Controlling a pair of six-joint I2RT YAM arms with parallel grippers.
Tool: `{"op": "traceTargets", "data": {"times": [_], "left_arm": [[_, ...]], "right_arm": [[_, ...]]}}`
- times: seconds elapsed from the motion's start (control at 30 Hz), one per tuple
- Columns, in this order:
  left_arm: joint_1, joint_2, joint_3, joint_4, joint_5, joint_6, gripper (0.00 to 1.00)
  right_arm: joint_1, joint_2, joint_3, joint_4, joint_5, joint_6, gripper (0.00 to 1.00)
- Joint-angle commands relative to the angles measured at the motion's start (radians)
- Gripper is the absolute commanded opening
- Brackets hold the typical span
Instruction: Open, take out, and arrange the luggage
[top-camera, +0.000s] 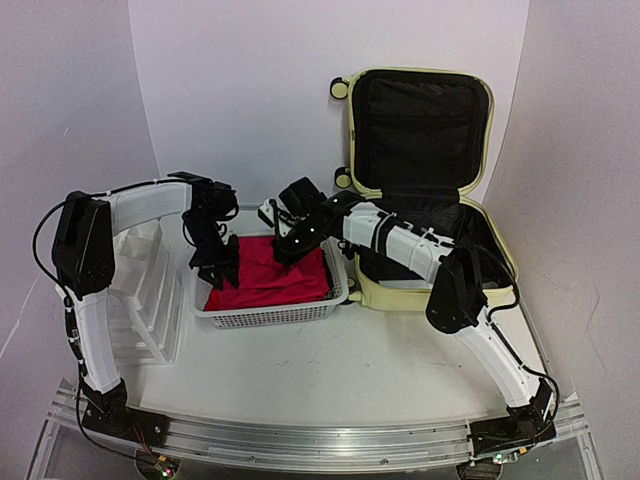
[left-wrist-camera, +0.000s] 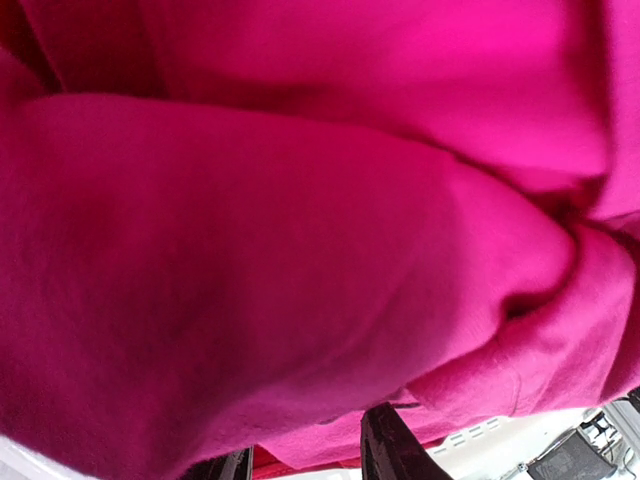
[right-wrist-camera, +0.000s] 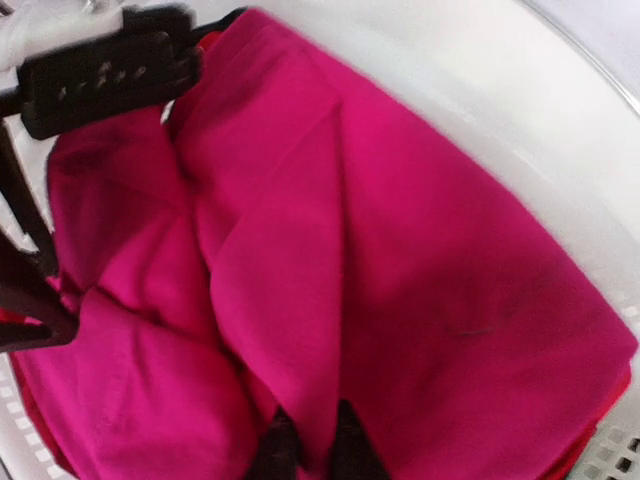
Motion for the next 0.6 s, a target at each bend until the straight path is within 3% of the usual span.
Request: {"op": "traceTargets", "data": {"times": [0.0,0.33,0.47,0.57], "left_arm": [[0.013,-0.038,0.014,0.011,0.007,0.018,0.38],[0.024,-0.021,0.054,0.011,0.021,0.025,0.37],[0.029,-0.029,0.071,0.009,0.037,0.025,0.38],[0.037,-0.048,0.098,0.005,0.046,0.026,0.4]], "right_arm": [[-0.011,-0.001,0.064,0.009,0.116,-0.02,0.03],[-0.078,-0.004,0.032,0.079,0.053,0.092,0.01],[-0.112,-0.001,0.015,0.113,-0.019,0.156,0.09],[-0.127,-0.004,0.01,0.115,-0.016,0.159,0.3]]}}
